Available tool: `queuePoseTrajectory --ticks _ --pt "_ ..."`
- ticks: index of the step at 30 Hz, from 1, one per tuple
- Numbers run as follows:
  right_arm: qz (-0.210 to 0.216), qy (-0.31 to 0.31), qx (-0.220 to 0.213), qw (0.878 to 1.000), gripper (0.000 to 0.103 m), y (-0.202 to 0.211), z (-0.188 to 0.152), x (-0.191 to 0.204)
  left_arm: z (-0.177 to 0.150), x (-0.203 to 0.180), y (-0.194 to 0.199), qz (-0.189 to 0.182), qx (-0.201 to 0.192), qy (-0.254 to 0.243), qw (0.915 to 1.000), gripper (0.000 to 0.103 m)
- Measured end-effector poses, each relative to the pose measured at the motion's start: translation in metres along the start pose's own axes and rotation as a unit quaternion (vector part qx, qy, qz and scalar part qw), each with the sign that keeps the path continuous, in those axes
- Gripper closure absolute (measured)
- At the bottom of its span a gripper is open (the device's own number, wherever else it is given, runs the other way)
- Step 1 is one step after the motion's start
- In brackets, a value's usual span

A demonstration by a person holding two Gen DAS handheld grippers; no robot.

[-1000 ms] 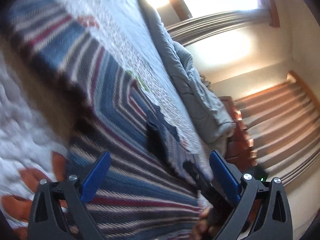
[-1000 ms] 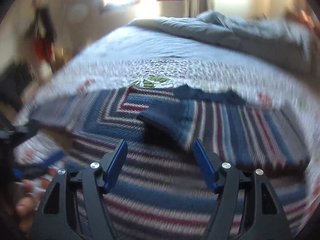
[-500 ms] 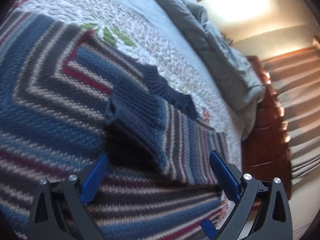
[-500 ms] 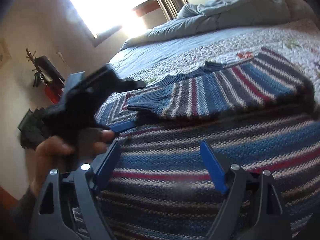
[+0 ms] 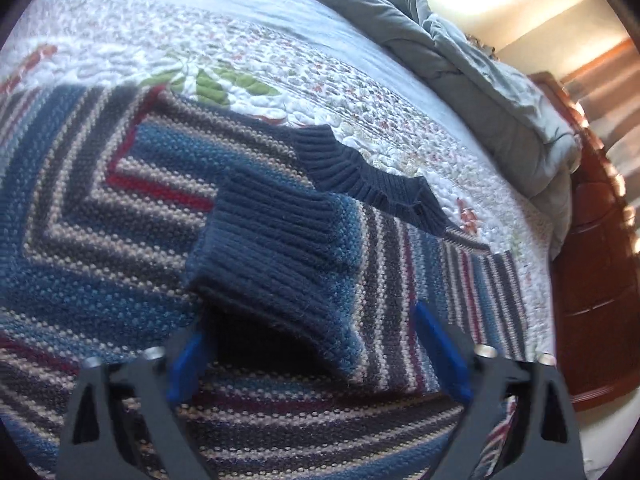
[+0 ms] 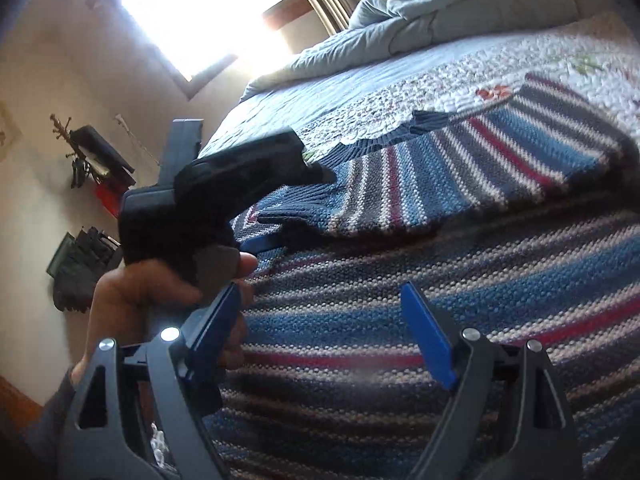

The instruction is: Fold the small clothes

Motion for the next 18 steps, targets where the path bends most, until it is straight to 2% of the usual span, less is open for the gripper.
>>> queuePoseTrajectory --ticks 1,2,6,9,13,18 --pt "0.001 0.001 -0.003 1.000 0.021 0.003 0.001 0.000 0.001 0.001 0.001 0.005 0.000 -0.004 1.0000 0.036" --pt "0.001 0.003 -0.005 1.000 0.021 0.006 0.003 -0.001 0.002 0.001 0.002 0.007 -0.002 -0.004 1.0000 0.050" --pt "-0.004 0.012 -0.012 1.000 0.020 0.014 0.007 -0.004 0.006 0.005 0.001 0.010 0.005 0.023 0.9997 0.076" --pt "-0.006 0.014 -0.016 1.000 0.020 0.018 0.010 -0.008 0.010 0.005 0.005 0.021 -0.002 0.017 0.9996 0.089" --pt "-0.007 0.022 -0.015 1.000 0.020 0.020 0.010 -0.009 0.019 -0.004 0.017 0.030 -0.022 -0.022 0.9991 0.094" --pt "-0.006 0.023 -0.013 1.000 0.020 0.020 0.009 -0.011 0.038 -0.012 0.035 0.042 -0.052 -0.069 0.9954 0.095"
Point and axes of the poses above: each gripper's, at about its wrist camera, not at the fingertips, and y roughly against the way its jaws point, x to its left, z to its top, the point moved 6 cm from there along -y, roughly the way its jaws point, and after that the axes turned 11 degrees about -x, right-handed, at the moved point
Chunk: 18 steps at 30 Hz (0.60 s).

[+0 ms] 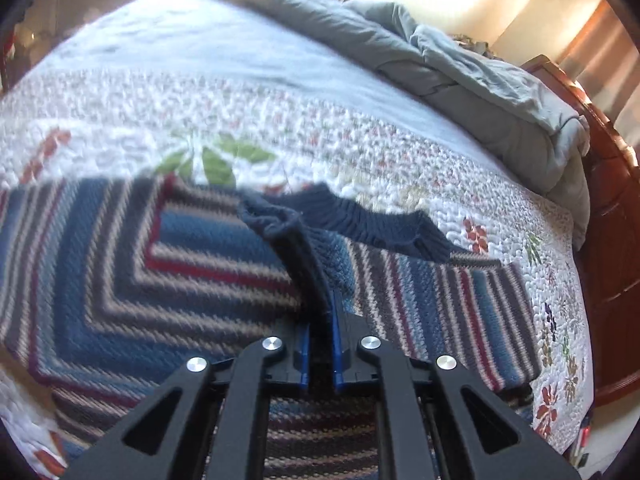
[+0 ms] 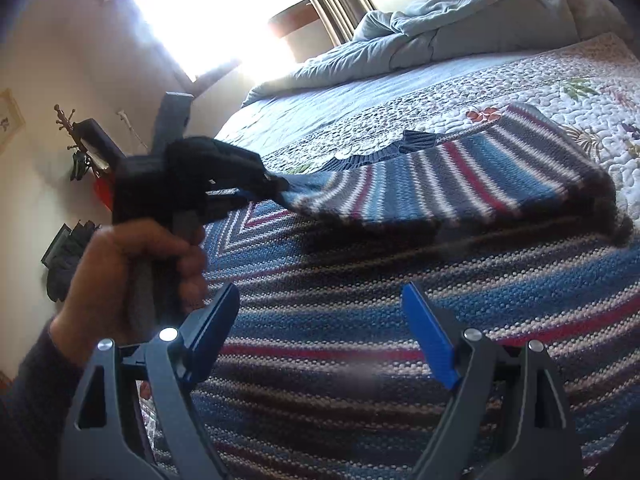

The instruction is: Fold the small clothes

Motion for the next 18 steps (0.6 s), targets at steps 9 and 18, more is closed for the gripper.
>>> queuePoseTrajectory --ticks 9,18 --pt "-0.001 -0.003 0.003 1.000 0.020 -0.002 0.000 -0.003 -0.001 0.036 0.010 0.005 0.007 -0.008 0.9999 0.095" --pt "-0.003 -0.001 0.009 1.000 0.020 -0.006 0.000 -0.007 -0.026 0.067 -0.007 0.017 0.034 0.001 0.9993 0.092"
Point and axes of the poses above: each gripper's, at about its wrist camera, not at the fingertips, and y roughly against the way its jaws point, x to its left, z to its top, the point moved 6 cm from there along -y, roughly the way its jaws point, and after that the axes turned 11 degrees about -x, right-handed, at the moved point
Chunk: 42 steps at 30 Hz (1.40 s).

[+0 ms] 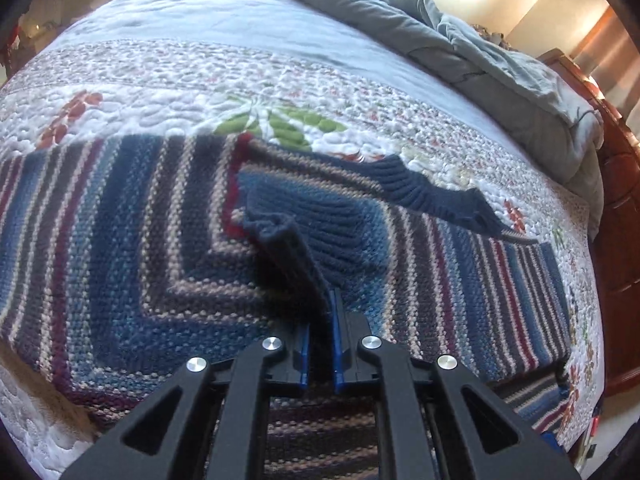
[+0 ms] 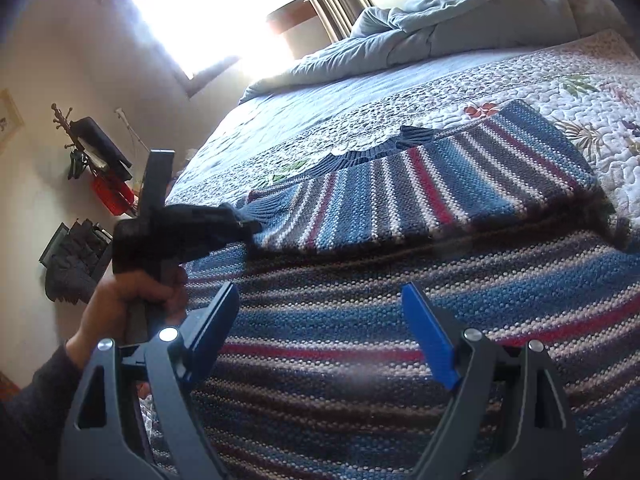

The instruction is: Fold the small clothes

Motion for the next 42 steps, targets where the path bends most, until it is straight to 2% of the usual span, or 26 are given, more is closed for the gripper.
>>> queuePoseTrajectory --ticks 1,2,3,4,5,7,8,11,13,14,17,20,21,26,28,31,33,34,38,42 --pt "0.000 -0.001 0.001 1.000 0.020 0.000 0.000 -0.001 -0.002 0.001 -0.001 0.000 0.007 -0.002 1.0000 0.088" --pt "0.001 -0.003 0.002 1.000 0.020 -0.001 0.000 -0.001 -0.004 0.002 0.001 0.004 0.009 -0.005 0.9999 0.080" --pt "0.002 -0.003 0.002 1.000 0.020 -0.001 0.000 -0.002 -0.003 0.005 0.006 0.014 0.003 -0.005 0.9999 0.065" --pt "0.002 -0.003 0.003 1.000 0.020 -0.001 0.000 -0.002 -0.001 0.008 0.013 0.025 -0.005 -0.004 0.9997 0.058" --pt "0.002 -0.003 0.002 1.000 0.020 -0.001 0.001 -0.002 0.003 0.014 0.026 0.044 -0.026 0.001 0.9987 0.049" --pt "0.004 -0.005 0.000 1.000 0.020 0.000 0.002 -0.002 0.009 0.019 0.047 0.070 -0.060 0.010 0.9956 0.043" --pt "0.004 -0.007 0.001 1.000 0.020 -0.001 0.002 -0.003 0.012 0.015 0.055 0.059 -0.074 0.013 0.9954 0.040" --pt "0.003 -0.007 0.003 1.000 0.020 0.000 -0.001 -0.001 0.022 -0.015 0.061 -0.014 -0.098 0.001 0.9951 0.026" --pt "0.002 -0.003 0.004 1.000 0.020 0.000 -0.002 0.000 0.026 -0.039 0.047 -0.069 -0.086 -0.004 0.9939 0.024" --pt "0.001 -0.003 0.003 1.000 0.020 0.000 -0.002 0.000 0.025 -0.045 0.039 -0.078 -0.077 -0.002 0.9940 0.024" --pt "-0.001 -0.005 0.003 1.000 0.020 0.000 -0.002 -0.002 0.021 -0.048 0.012 -0.081 -0.047 0.010 0.9956 0.024" --pt "-0.003 -0.005 0.004 1.000 0.019 0.000 -0.001 -0.004 0.007 -0.032 -0.010 -0.049 -0.013 0.026 0.9984 0.026" --pt "-0.003 -0.004 0.004 1.000 0.019 0.000 -0.001 -0.004 0.002 -0.027 -0.011 -0.051 -0.013 0.031 0.9981 0.029" --pt "-0.004 0.007 0.004 1.000 0.019 0.000 -0.001 -0.001 -0.008 -0.012 0.007 -0.069 -0.021 0.048 0.9962 0.029" --pt "-0.007 0.014 0.006 1.000 0.018 -0.001 -0.003 0.001 -0.010 -0.007 0.021 -0.072 -0.032 0.060 0.9951 0.029" --pt "-0.013 0.025 0.009 1.000 0.018 -0.005 -0.006 0.002 -0.015 0.008 0.055 -0.066 -0.073 0.074 0.9924 0.025" --pt "-0.019 0.035 0.014 0.999 0.018 -0.009 -0.011 0.004 -0.022 0.022 0.076 -0.064 -0.102 0.095 0.9882 0.016" --pt "-0.021 0.040 0.016 0.999 0.018 -0.011 -0.012 0.005 -0.025 0.028 0.086 -0.060 -0.114 0.102 0.9864 0.014" --pt "-0.034 0.073 0.026 0.996 0.018 -0.019 -0.022 0.013 -0.052 0.054 0.117 -0.023 -0.154 0.103 0.9824 0.009" --pt "-0.053 0.113 0.039 0.991 0.015 -0.024 -0.033 0.023 -0.070 0.073 0.127 0.008 -0.178 0.097 0.9792 0.004"
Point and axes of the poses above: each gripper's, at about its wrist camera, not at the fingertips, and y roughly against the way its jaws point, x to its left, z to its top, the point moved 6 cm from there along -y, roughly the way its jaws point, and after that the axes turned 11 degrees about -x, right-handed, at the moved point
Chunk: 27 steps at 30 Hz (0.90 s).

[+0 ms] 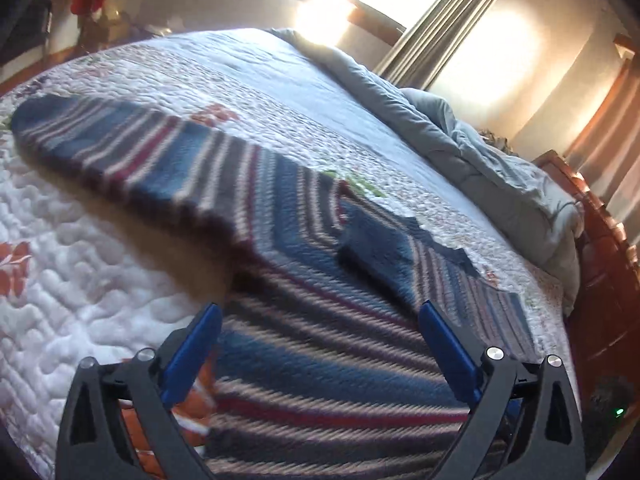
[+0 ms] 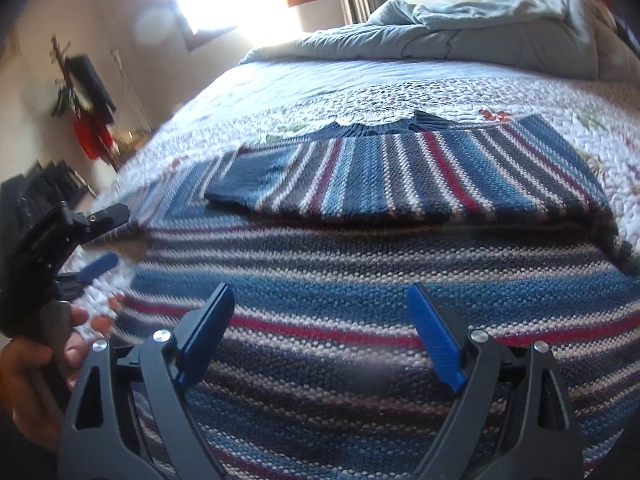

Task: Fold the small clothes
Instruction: 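Move the left tool to the other sleeve cuff and grasp it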

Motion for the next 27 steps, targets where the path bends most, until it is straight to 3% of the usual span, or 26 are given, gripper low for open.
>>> queuePoseTrajectory --ticks 7,11,15,17,20,23,27 --pt "-0.030 0.060 0.007 0.998 0.013 0.003 0.003 0.031 -0.014 0.005 -0.003 0.016 0.015 -0.046 0.9987 0.004" --pt "-0.019 0.108 -0.010 0.994 0.011 0.020 0.048 0.068 -0.013 0.011 -0.005 0.019 0.030 -0.028 0.9990 0.004" --pt "0.037 0.180 -0.026 0.983 0.006 0.041 0.118 0.147 -0.015 0.022 -0.006 0.007 0.063 -0.004 0.9980 0.004" --pt "0.065 0.212 -0.018 0.975 0.004 0.041 0.136 0.190 -0.014 0.026 -0.007 0.010 0.067 -0.003 0.9977 0.004" --pt "0.124 0.295 0.038 0.947 0.003 0.020 0.147 0.295 -0.016 0.029 -0.010 0.014 0.082 -0.010 0.9965 0.004" --pt "0.166 0.385 0.126 0.899 0.003 -0.026 0.120 0.392 -0.020 0.025 -0.013 0.004 0.097 -0.016 0.9951 0.004" --pt "0.161 0.457 0.190 0.854 0.008 -0.095 0.075 0.484 -0.018 0.022 -0.014 0.004 0.102 -0.033 0.9943 0.004"
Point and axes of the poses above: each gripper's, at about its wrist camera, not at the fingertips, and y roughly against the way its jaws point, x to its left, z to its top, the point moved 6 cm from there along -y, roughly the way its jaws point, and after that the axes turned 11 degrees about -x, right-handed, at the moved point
